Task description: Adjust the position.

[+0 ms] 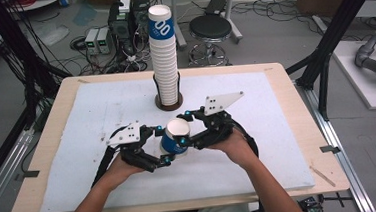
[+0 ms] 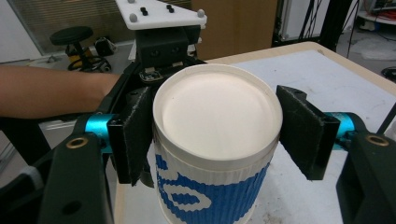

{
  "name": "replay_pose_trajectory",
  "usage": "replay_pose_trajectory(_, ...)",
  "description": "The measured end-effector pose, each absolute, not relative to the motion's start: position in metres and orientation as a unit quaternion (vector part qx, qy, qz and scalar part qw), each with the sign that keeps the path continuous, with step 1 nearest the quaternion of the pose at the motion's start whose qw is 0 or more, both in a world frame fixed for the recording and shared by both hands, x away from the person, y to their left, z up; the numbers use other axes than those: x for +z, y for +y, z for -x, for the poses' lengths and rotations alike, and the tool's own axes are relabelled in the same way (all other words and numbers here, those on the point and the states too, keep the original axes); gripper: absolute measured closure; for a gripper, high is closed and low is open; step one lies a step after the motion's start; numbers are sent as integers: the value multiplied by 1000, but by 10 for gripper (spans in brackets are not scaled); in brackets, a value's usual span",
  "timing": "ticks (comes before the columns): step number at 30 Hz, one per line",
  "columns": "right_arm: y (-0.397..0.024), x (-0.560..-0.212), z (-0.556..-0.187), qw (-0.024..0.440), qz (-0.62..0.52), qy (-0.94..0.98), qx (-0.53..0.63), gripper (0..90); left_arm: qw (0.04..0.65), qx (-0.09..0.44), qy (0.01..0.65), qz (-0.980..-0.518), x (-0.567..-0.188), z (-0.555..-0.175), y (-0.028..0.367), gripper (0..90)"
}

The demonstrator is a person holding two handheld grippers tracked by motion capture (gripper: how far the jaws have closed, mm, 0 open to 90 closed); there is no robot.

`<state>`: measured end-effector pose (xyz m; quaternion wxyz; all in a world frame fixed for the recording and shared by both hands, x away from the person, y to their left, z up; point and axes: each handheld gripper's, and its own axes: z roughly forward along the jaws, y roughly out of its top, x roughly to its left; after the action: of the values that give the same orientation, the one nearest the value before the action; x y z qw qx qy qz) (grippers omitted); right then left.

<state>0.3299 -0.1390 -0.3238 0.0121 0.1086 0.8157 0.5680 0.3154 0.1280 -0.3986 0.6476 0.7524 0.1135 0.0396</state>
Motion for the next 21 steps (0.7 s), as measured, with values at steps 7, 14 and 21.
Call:
replay_pose_trajectory(7,-144,-327,-330,7,-115,813,571,318,642,39,104,-758,-400,-317,126,210)
replay_pose_trajectory(14,-146,-329,-331,7,-116,813,571,319,627,50,99,-771,-396,-316,129,276)
replay_pose_trajectory(21,-148,-331,-331,12,-133,806,576,203,601,49,98,-792,-387,-318,128,289)
